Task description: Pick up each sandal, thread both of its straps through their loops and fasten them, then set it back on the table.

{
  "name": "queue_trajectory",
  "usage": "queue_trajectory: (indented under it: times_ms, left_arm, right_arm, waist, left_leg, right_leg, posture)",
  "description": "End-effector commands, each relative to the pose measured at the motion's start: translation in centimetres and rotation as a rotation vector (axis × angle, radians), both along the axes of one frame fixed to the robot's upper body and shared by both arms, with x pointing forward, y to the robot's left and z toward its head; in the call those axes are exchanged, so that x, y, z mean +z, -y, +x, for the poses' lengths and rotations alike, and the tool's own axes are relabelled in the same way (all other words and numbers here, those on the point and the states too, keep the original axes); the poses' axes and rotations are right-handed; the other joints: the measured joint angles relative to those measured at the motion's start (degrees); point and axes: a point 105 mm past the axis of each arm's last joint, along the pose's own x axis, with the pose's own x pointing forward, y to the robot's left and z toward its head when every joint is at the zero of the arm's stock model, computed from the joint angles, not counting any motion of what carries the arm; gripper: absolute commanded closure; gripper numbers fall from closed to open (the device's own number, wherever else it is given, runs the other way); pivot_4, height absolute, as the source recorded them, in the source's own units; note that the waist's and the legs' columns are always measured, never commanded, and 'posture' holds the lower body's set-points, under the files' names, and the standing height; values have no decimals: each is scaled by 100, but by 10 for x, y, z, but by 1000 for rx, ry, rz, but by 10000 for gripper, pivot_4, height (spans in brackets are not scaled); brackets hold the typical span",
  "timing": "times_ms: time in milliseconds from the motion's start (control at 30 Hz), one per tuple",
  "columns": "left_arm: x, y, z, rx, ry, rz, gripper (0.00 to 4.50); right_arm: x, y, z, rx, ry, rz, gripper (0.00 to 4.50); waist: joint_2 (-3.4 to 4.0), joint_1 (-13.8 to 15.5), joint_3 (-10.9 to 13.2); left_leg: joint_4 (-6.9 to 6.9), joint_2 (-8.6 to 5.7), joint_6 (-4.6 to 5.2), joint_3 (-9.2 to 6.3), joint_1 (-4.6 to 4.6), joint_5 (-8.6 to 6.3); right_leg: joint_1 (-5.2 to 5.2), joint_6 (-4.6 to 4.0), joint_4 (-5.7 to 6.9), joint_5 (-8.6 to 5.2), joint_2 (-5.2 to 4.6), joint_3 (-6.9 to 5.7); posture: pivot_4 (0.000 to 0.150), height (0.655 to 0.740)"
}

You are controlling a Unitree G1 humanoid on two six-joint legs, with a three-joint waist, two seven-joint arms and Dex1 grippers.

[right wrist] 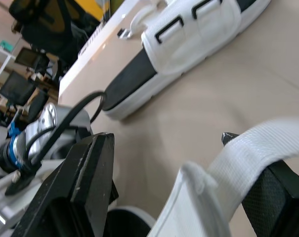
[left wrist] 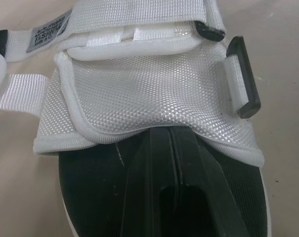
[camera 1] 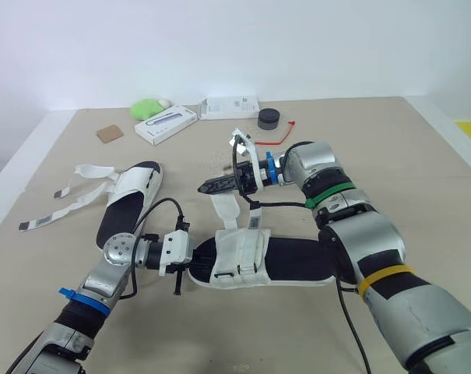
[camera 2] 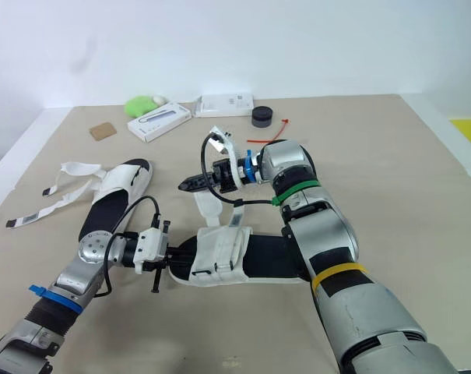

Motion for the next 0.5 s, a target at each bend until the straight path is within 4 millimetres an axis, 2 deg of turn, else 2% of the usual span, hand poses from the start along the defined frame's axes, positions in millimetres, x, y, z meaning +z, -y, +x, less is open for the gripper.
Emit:
queue_trajectory:
  times_ms: [33, 133, 167, 267, 367, 433, 500]
  left_arm:
    - [-76, -9, -42, -69, -290, 235, 45000]
    - [-76, -8, -43, -72, -290, 235, 45000]
    - [-76, -8, -43, -73, -290, 235, 45000]
    - [-76, -8, -42, -75, -290, 234, 45000]
    - [-76, -8, -42, -77, -291, 234, 45000]
    - [-76, -7, -42, -79, -291, 235, 45000]
    - [-77, -7, -42, -81, -291, 236, 45000]
  right_arm:
    - [28, -6, 3, 2, 66, 66, 7180]
    - [34, -4, 4, -3, 78, 92, 7180]
    - [35, -3, 4, -3, 78, 98, 12461]
    - [36, -1, 3, 6, 82, 112, 21805]
    - [39, 1, -1, 27, 84, 131, 34745]
    - [41, 2, -2, 30, 86, 141, 41724]
    - [45, 4, -3, 36, 115, 154, 43475]
  waist:
    - [0, 0, 0]
    - [0, 0, 0]
    - [0, 0, 0]
    - [0, -1, 0]
    - [0, -1, 0]
    - [1, -1, 0]
    - [0, 0, -1]
  left_leg:
    - [0, 0, 0, 1, 0, 0]
    - [0, 0, 0, 1, 0, 0]
    - [0, 0, 0, 1, 0, 0]
    - [0, 0, 0, 1, 0, 0]
    - [0, 0, 0, 1, 0, 0]
    - [0, 0, 0, 1, 0, 0]
    - [1, 0, 0, 1, 1, 0]
  right_leg:
    - [0, 0, 0, 0, 0, 1]
    - [0, 0, 0, 0, 0, 1]
    - [0, 0, 1, 0, 0, 1]
    - [0, 0, 2, 0, 0, 1]
    - [0, 0, 2, 0, 0, 1]
    - [0, 0, 3, 0, 0, 1]
    - [0, 0, 4, 0, 0, 1]
  posture:
    - [1500, 7400]
    - [1500, 7400]
    - [1500, 7400]
    - [1500, 7400]
    - [1500, 7400]
    - [1500, 7400]
    - [1500, 7400]
